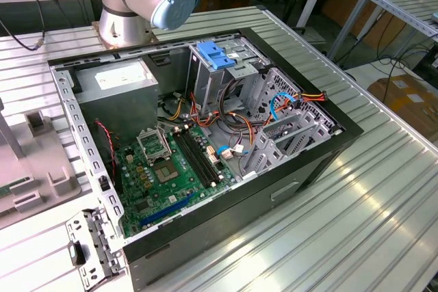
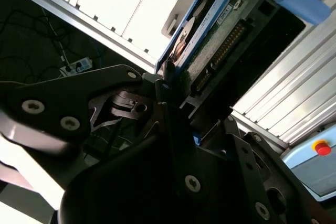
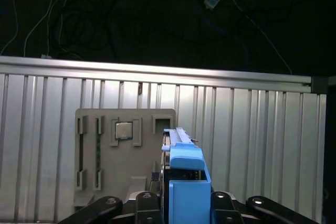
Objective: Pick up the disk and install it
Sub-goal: 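Pick up the disk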
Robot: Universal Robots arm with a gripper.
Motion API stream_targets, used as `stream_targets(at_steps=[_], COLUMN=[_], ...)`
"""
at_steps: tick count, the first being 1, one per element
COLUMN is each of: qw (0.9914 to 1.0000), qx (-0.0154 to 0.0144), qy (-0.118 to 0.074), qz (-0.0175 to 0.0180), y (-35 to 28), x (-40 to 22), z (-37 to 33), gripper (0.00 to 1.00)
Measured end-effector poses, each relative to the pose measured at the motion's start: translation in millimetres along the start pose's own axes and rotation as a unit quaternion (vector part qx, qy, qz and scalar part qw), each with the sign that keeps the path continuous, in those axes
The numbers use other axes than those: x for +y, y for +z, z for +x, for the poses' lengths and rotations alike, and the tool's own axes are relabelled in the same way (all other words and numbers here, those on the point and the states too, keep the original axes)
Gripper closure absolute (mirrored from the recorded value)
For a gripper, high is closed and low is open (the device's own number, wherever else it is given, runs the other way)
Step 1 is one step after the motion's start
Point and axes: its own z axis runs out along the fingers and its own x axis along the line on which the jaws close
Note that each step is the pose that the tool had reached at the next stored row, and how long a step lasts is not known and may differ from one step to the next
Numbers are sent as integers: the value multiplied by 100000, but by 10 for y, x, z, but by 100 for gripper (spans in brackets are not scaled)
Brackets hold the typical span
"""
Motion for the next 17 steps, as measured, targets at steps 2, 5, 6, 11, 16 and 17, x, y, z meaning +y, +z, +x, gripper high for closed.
stream_targets(at_steps=[2,5,6,11,16,17], qw=[100000,100000,100000,100000,100000,100000], qx=[-3,-2,-2,0,0,0], qy=[2,-1,2,3,0,0], qz=[5,0,1,-5,-5,4], y=[-4,-6,-6,-6,-6,-6], x=[0,0,0,0,-1,1], z=[0,0,-1,-1,4,30], gripper=[63,63,63,63,63,63])
